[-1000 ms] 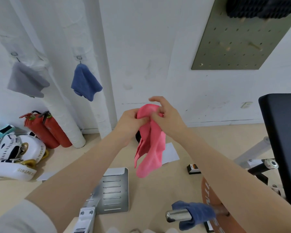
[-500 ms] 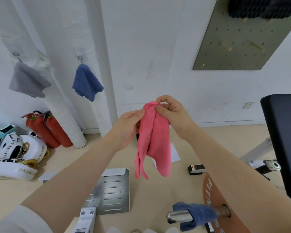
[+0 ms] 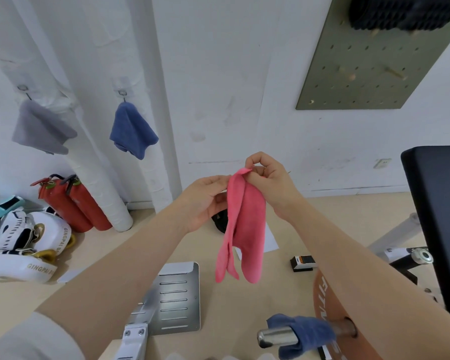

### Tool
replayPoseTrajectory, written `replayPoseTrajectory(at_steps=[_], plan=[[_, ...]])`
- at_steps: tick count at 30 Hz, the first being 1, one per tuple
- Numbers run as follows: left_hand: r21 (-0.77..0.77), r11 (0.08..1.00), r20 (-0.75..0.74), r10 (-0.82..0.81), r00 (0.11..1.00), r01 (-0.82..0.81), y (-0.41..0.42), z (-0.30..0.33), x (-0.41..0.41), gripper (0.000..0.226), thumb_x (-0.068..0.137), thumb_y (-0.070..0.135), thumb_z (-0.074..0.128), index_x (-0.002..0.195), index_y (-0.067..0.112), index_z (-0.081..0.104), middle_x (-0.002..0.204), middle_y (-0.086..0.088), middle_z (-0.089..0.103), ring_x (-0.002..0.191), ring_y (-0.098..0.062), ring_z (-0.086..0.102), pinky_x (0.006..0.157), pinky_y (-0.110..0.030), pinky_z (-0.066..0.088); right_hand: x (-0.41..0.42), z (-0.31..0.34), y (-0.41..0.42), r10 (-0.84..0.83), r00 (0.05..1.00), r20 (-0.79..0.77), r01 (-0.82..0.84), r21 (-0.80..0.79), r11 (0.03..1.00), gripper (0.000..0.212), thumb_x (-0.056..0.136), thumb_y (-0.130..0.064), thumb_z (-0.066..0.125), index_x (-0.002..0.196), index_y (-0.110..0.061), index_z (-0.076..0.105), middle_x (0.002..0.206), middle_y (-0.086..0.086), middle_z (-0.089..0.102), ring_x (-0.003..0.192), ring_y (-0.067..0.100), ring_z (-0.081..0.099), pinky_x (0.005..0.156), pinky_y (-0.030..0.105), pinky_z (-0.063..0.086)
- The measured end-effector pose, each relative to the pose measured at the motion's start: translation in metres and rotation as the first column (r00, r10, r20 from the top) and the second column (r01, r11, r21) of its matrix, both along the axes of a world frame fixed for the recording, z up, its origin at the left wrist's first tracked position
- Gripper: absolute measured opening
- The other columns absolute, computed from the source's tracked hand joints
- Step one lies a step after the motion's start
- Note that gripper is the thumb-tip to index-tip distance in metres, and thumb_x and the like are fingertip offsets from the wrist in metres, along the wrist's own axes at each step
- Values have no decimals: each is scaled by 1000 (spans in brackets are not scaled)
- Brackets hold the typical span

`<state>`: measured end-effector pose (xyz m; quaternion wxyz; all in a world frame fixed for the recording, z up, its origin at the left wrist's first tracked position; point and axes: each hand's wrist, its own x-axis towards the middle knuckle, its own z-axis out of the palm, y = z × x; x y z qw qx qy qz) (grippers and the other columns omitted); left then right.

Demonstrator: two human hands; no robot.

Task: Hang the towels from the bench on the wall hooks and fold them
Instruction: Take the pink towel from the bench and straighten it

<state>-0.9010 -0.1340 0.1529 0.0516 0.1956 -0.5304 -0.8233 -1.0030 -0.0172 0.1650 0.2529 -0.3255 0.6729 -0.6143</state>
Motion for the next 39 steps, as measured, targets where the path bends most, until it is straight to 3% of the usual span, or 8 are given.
replayPoseTrajectory(at_steps=[6, 9, 12, 17, 23, 27, 32, 39], plan=[[-192, 935, 82, 318, 945, -298, -9, 6, -6, 21, 96, 18, 47, 83, 9, 61, 71, -5, 58, 62, -15, 54, 57, -22, 51, -4, 10, 11, 159, 987, 30, -159, -3, 987, 20, 86, 2, 58, 74, -15, 56, 52, -13, 56, 48, 0, 47, 49, 11, 38], [-420, 854, 4, 339, 941, -306, -7, 15, -9, 21, 94, 17, 50, 78, 14, 64, 71, -5, 60, 65, -15, 55, 62, -26, 51, 2, 16, 5, 213, 962, -172, -183, 177, 967, 21, 84, -5, 64, 71, -19, 56, 47, -18, 49, 48, -3, 42, 52, 6, 33], [-616, 753, -52, 255, 966, -232, 2, 21, -7, 23, 92, 17, 52, 76, 21, 67, 68, 5, 64, 58, -3, 56, 63, -23, 47, 5, 16, -7, 76, 903, -423, 40, 258, 965, 24, 80, -16, 69, 64, -25, 53, 48, -12, 45, 47, -2, 42, 50, 10, 32], [-640, 730, -73, 250, 965, -237, 0, 25, -2, 24, 90, 16, 53, 74, 25, 68, 69, 8, 65, 67, -10, 60, 79, -37, 52, 12, 16, -13, -13, 812, -583, 213, 276, 937, 13, 80, -21, 65, 71, -19, 56, 55, -11, 46, 54, 4, 43, 53, 20, 36], [-759, 613, -79, 250, 965, -221, -8, 27, 0, 20, 90, 20, 53, 76, 22, 68, 64, 12, 61, 57, 1, 54, 72, -30, 47, 11, 17, -13, -68, 828, -556, 236, 236, 943, 15, 82, -24, 64, 72, -19, 55, 54, -11, 44, 54, 4, 43, 53, 19, 34], [-726, 665, -68, 187, 980, -177, -6, 24, 4, 17, 90, 29, 55, 77, 25, 64, 65, 8, 63, 66, -16, 58, 81, -43, 51, 9, 18, -14, -95, 822, -561, 261, 224, 939, 16, 82, -22, 64, 70, -19, 54, 54, -11, 44, 53, 3, 43, 50, 13, 33], [-708, 699, -62, 81, 995, -102, -10, 23, 8, 6, 87, 18, 62, 85, 23, 64, 79, -3, 73, 78, -15, 68, 85, -34, 51, 7, 13, -13, -63, 852, -519, 213, 235, 948, 12, 81, -20, 66, 75, -20, 55, 55, -8, 45, 50, 3, 43, 48, 10, 35], [-610, 699, -12, 462, 887, -373, -68, -11, 15, 15, 91, 14, 50, 82, 22, 58, 77, 4, 59, 75, -14, 54, 83, -35, 47, -24, 3, 19, -45, 923, -382, 130, 198, 971, 23, 81, -14, 66, 99, -26, 58, 63, -5, 47, 53, 0, 43, 56, 10, 38]])
